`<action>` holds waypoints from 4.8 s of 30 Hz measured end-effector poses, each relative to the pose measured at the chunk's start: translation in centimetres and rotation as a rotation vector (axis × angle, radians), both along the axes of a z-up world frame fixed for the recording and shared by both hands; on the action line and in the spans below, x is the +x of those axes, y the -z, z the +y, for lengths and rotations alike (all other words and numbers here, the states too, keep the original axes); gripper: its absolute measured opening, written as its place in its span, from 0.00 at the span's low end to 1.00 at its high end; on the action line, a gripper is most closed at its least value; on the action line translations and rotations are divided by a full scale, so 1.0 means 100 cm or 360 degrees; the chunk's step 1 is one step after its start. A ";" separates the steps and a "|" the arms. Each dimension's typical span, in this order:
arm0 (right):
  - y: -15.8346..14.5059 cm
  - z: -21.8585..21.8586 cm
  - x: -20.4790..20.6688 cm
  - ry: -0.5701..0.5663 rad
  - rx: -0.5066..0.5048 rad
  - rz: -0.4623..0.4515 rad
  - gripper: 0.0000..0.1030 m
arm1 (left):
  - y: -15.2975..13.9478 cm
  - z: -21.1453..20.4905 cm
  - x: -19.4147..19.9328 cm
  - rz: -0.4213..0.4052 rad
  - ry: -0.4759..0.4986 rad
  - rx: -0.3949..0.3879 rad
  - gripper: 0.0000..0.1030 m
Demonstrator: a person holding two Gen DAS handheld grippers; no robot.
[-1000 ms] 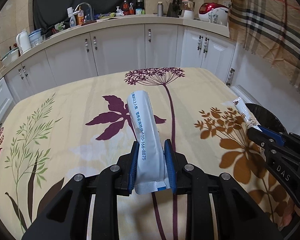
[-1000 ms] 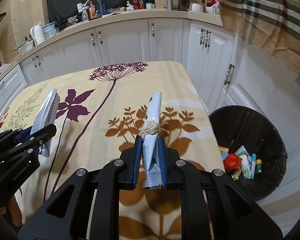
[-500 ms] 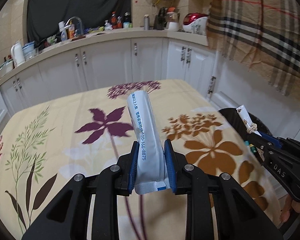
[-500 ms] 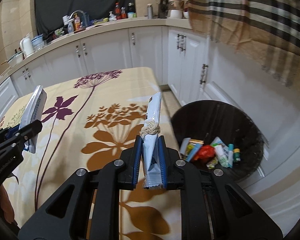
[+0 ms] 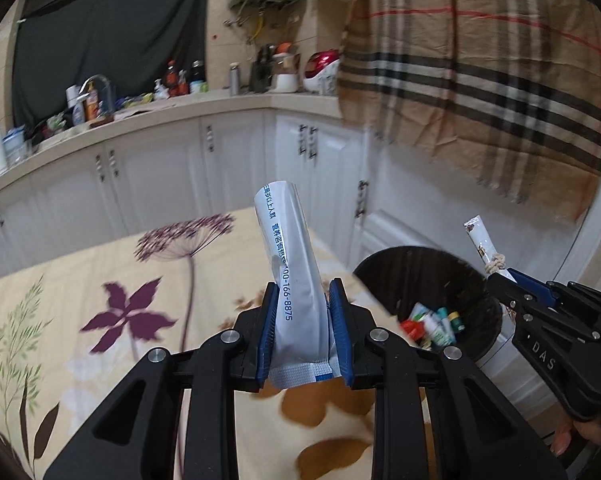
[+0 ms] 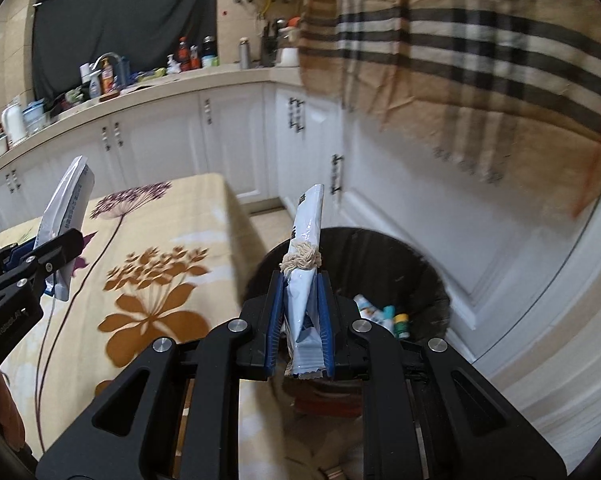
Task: Collect trash
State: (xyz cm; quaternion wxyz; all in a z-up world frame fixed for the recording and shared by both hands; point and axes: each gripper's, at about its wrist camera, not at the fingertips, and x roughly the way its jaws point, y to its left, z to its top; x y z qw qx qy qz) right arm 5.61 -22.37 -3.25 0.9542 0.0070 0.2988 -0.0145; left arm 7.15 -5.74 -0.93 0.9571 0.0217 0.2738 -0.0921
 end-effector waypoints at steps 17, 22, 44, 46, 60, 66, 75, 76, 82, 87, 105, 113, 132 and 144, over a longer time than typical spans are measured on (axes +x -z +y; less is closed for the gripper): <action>-0.005 -0.041 0.026 0.0170 -0.0020 -0.0115 0.16 | 0.001 -0.061 0.039 -0.0113 0.0163 0.0052 0.26; -0.003 -0.050 0.035 0.0201 -0.0020 -0.0130 0.16 | 0.006 -0.070 0.051 -0.0109 0.0184 0.0065 0.26; 0.021 -0.073 0.063 0.0279 0.0012 -0.0097 0.16 | 0.030 -0.107 0.091 -0.0016 0.0249 0.0147 0.27; 0.024 -0.076 0.068 0.0285 0.0015 -0.0088 0.16 | 0.031 -0.112 0.095 -0.0021 0.0255 0.0164 0.27; 0.045 -0.088 0.087 0.0343 0.0039 -0.0028 0.33 | 0.042 -0.116 0.110 0.0059 0.0241 0.0145 0.57; 0.038 -0.086 0.079 0.0357 0.0021 -0.0056 0.42 | 0.036 -0.115 0.105 0.0011 0.0232 0.0155 0.65; 0.022 -0.078 0.067 0.0391 -0.0004 -0.0097 0.62 | 0.024 -0.105 0.095 -0.0035 0.0209 0.0119 0.73; 0.021 -0.078 0.064 0.0396 -0.0004 -0.0100 0.64 | 0.023 -0.102 0.093 -0.0038 0.0204 0.0112 0.73; 0.013 -0.067 0.046 0.0418 -0.0057 -0.0121 0.73 | 0.016 -0.084 0.071 -0.0087 0.0163 0.0129 0.76; 0.008 -0.055 0.026 0.0398 -0.0084 -0.0126 0.76 | 0.010 -0.062 0.050 -0.0103 0.0102 0.0111 0.78; -0.038 -0.012 -0.058 0.0343 -0.0101 -0.0298 0.85 | -0.023 -0.004 -0.027 -0.0193 -0.0013 0.0040 0.82; -0.041 -0.007 -0.072 0.0332 -0.0108 -0.0328 0.85 | -0.026 0.010 -0.044 -0.0213 -0.0037 0.0015 0.82; -0.039 -0.004 -0.077 0.0326 -0.0117 -0.0332 0.85 | -0.024 0.012 -0.048 -0.0208 -0.0030 0.0008 0.82; -0.039 -0.004 -0.076 0.0323 -0.0120 -0.0328 0.85 | -0.023 0.013 -0.048 -0.0203 -0.0027 0.0006 0.82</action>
